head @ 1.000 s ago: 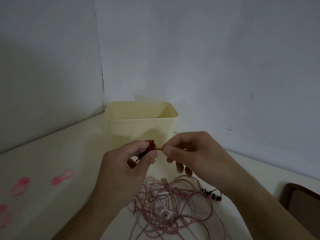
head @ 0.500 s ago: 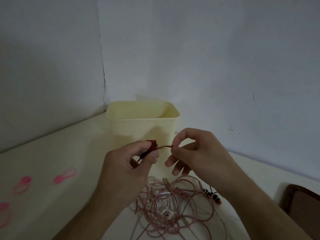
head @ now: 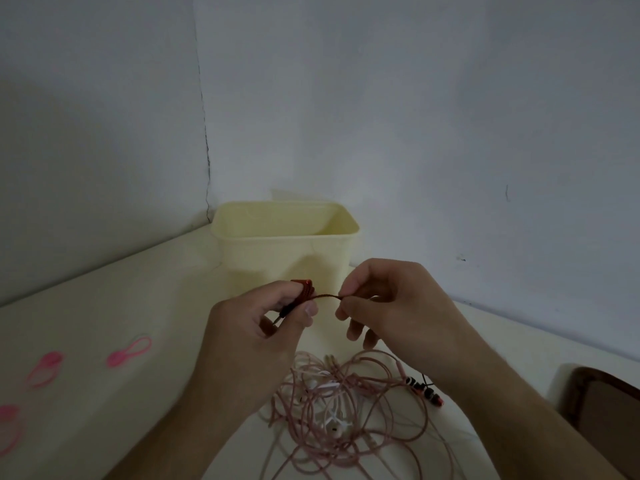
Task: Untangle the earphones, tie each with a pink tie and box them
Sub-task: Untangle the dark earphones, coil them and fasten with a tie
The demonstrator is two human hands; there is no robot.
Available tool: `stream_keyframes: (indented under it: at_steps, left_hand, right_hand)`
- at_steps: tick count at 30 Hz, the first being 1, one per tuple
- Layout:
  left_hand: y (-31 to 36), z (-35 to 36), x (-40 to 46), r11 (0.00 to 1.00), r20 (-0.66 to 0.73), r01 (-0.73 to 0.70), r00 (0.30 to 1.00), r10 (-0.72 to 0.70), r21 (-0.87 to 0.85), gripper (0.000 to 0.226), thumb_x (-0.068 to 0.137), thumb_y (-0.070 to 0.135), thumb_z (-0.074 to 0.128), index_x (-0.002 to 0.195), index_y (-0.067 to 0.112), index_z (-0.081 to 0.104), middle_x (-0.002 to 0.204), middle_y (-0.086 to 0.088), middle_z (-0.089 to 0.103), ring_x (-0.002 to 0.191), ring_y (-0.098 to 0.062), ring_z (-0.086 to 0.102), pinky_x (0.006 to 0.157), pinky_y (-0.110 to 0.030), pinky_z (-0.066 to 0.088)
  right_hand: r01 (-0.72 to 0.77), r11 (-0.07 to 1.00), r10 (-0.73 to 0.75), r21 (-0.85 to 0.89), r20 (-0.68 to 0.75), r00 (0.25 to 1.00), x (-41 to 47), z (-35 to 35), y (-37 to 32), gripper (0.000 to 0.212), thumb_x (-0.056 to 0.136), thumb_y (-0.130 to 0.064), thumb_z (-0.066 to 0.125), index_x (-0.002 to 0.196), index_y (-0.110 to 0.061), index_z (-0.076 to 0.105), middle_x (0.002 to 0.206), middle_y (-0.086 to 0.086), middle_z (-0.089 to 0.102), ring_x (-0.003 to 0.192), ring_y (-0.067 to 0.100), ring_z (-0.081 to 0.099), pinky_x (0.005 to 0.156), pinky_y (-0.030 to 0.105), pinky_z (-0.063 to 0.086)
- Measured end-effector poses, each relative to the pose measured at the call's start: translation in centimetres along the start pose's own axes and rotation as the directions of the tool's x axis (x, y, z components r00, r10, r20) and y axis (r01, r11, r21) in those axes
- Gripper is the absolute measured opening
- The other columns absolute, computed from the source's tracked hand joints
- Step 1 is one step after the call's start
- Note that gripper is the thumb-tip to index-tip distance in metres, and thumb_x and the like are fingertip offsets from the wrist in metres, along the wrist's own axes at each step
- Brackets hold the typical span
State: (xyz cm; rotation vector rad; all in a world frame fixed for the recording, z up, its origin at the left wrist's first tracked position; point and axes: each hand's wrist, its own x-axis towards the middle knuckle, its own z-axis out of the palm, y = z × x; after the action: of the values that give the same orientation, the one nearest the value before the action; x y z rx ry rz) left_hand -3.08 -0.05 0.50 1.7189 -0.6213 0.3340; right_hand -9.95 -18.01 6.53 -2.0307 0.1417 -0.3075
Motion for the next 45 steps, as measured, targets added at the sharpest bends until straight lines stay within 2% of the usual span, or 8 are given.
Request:
stream_keyframes:
  at_steps: [12,16,21,25,29,32,40,45]
  left_hand:
    - [-0.1,0.0,0.2,1.0,-0.062,0.001,0.998,0.001,0.019,0.02,0.088,0.012,0.081,0.092,0.032,0.08,0.081,0.016,0.077,0.085,-0.006,0.074,0.063,-0.01,0.046]
    - [-0.3,0.0,0.3,0.999,-0.07,0.026,0.997,-0.025,0.02,0.018,0.089,0.013,0.08,0.094,0.03,0.08,0.082,0.018,0.077,0.087,-0.003,0.074,0.068,-0.008,0.047]
    - [-0.5,-0.4,0.7,0.997,-0.139,0.072,0.988,-0.066,0.039,0.017,0.09,0.015,0.079,0.091,0.032,0.079,0.077,0.017,0.076,0.08,-0.003,0.072,0.066,-0.012,0.049]
    - [-0.9,-0.9,1.4,0.987,-0.245,0.158,0.957,-0.155,-0.009,0.019,0.091,0.013,0.077,0.083,0.03,0.078,0.073,0.011,0.076,0.075,-0.003,0.073,0.071,-0.037,0.058]
    - [-0.8,-1.3,1.8,0.976,-0.32,0.211,0.922,-0.218,-0.058,0.017,0.092,0.013,0.076,0.083,0.027,0.077,0.072,0.01,0.077,0.071,-0.002,0.073,0.072,-0.046,0.061]
    - [-0.8,-1.5,1.9,0.967,-0.336,0.246,0.907,-0.254,-0.068,0.017,0.093,0.014,0.075,0.084,0.029,0.077,0.072,0.013,0.077,0.066,0.001,0.071,0.071,-0.044,0.06]
    - [-0.9,-1.5,2.1,0.967,-0.365,0.239,0.895,-0.257,-0.093,0.016,0.093,0.012,0.074,0.085,0.025,0.078,0.071,0.013,0.076,0.051,0.002,0.062,0.066,-0.032,0.051]
    - [-0.9,-1.5,2.1,0.973,-0.376,0.198,0.898,-0.229,-0.119,0.017,0.094,0.01,0.073,0.085,0.024,0.078,0.073,0.011,0.077,0.053,0.002,0.063,0.061,-0.026,0.052]
  right_hand:
    - [-0.087,0.973,0.019,0.214,0.3,0.954,-0.5,0.0,-0.1,0.027,0.11,-0.015,0.053,0.087,-0.004,0.061,0.087,0.01,0.06,0.069,0.027,0.064,0.059,0.038,0.052]
    - [-0.094,0.952,-0.002,0.29,0.314,0.949,-0.5,-0.1,-0.1,0.04,0.111,-0.025,0.051,0.074,-0.011,0.057,0.086,0.01,0.057,0.061,0.02,0.052,0.049,0.029,0.035]
    - [-0.108,0.902,-0.037,0.418,0.324,0.945,-0.4,-1.4,-0.2,0.039,0.103,-0.028,0.062,0.068,-0.012,0.055,0.094,0.011,0.061,0.062,0.018,0.044,0.052,0.031,0.024]
    - [-0.099,0.869,-0.052,0.486,0.287,0.956,-0.2,-3.1,-0.7,0.039,0.094,-0.032,0.061,0.061,-0.016,0.046,0.088,0.015,0.065,0.059,0.021,0.043,0.053,0.033,0.03]
    - [-0.102,0.814,-0.035,0.571,0.223,0.974,-0.4,-4.6,-1.0,0.043,0.092,-0.03,0.062,0.057,-0.014,0.042,0.079,0.016,0.063,0.062,0.027,0.048,0.069,0.04,0.036]
    - [-0.073,0.766,-0.022,0.638,0.14,0.99,-0.6,-5.2,-1.1,0.043,0.09,-0.023,0.062,0.055,-0.012,0.039,0.074,0.017,0.061,0.072,0.033,0.053,0.08,0.043,0.046]
    - [-0.073,0.659,0.047,0.749,0.057,0.997,-0.3,-5.6,-0.8,0.039,0.081,-0.021,0.066,0.051,-0.012,0.044,0.101,0.017,0.068,0.077,0.027,0.057,0.06,0.035,0.049]
    - [-0.051,0.613,0.127,0.788,-0.035,0.991,0.3,-5.4,-0.2,0.024,0.08,-0.016,0.066,0.063,-0.013,0.049,0.091,0.012,0.065,0.069,0.023,0.056,0.055,0.03,0.046]
